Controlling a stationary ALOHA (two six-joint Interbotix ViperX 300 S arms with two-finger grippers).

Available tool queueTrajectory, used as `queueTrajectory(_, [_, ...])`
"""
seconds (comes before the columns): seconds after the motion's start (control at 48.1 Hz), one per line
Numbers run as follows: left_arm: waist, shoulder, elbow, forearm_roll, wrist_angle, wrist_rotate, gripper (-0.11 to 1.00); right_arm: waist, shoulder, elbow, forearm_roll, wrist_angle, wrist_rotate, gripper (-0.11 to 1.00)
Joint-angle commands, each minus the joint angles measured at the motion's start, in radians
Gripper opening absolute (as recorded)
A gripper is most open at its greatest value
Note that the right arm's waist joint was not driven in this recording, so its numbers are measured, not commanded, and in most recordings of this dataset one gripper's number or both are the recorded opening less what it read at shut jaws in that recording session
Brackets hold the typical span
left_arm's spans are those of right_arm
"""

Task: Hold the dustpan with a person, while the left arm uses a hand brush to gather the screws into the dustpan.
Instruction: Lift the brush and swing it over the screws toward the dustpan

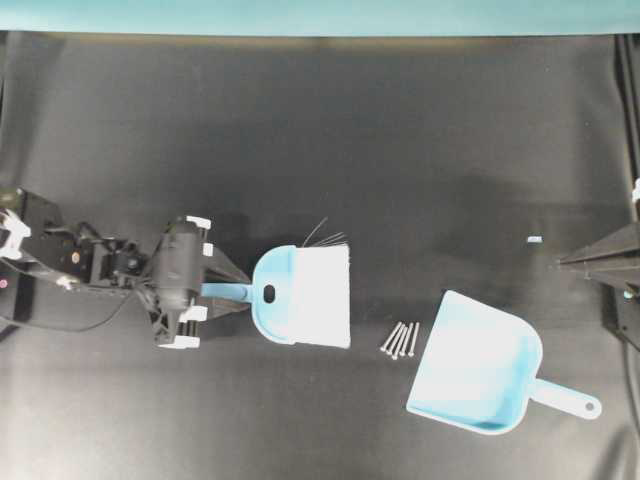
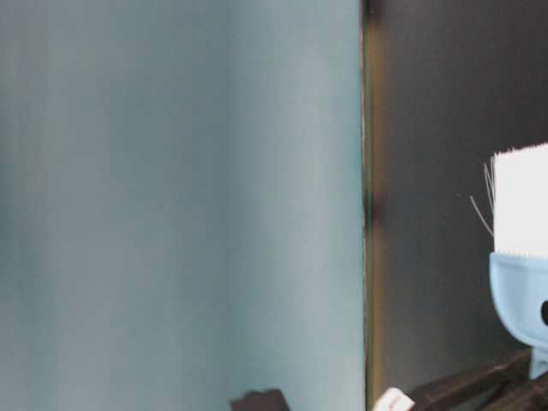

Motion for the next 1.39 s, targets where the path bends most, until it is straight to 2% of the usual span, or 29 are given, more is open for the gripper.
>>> queueTrajectory(0.0, [-0.003,-0.097,-0.066,0.000,0.181,0.021,0.31,0.000,0.002,0.008,0.000,-0.021,-0.008,-0.01])
queueTrajectory(0.27, [-0.003,-0.284,-0.267,0.000,0.739,0.081,0.31,0.000,-0.023,0.021,0.000,-0.028,-0.008,-0.01])
queueTrajectory(0.354, [-0.005,-0.305,-0.328,0.000,0.864,0.104,0.31,0.000,-0.031,0.023,0.000,-0.028,-0.008,-0.01])
queueTrajectory(0.582, [-0.021,-0.233,-0.512,0.000,1.193,0.201,0.31,0.000,-0.038,0.023,-0.002,-0.028,-0.008,-0.01])
queueTrajectory(0.77, [-0.028,-0.124,-0.692,0.000,1.460,0.232,0.31,0.000,-0.040,0.023,0.000,-0.028,-0.008,-0.01])
queueTrajectory(0.957, [-0.028,-0.055,-0.796,0.000,1.496,0.284,0.31,0.000,-0.041,0.023,0.000,-0.026,-0.008,-0.01])
queueTrajectory(1.373, [-0.031,0.074,-0.841,0.000,1.425,0.308,0.31,0.000,-0.041,0.023,0.000,-0.028,-0.008,-0.01])
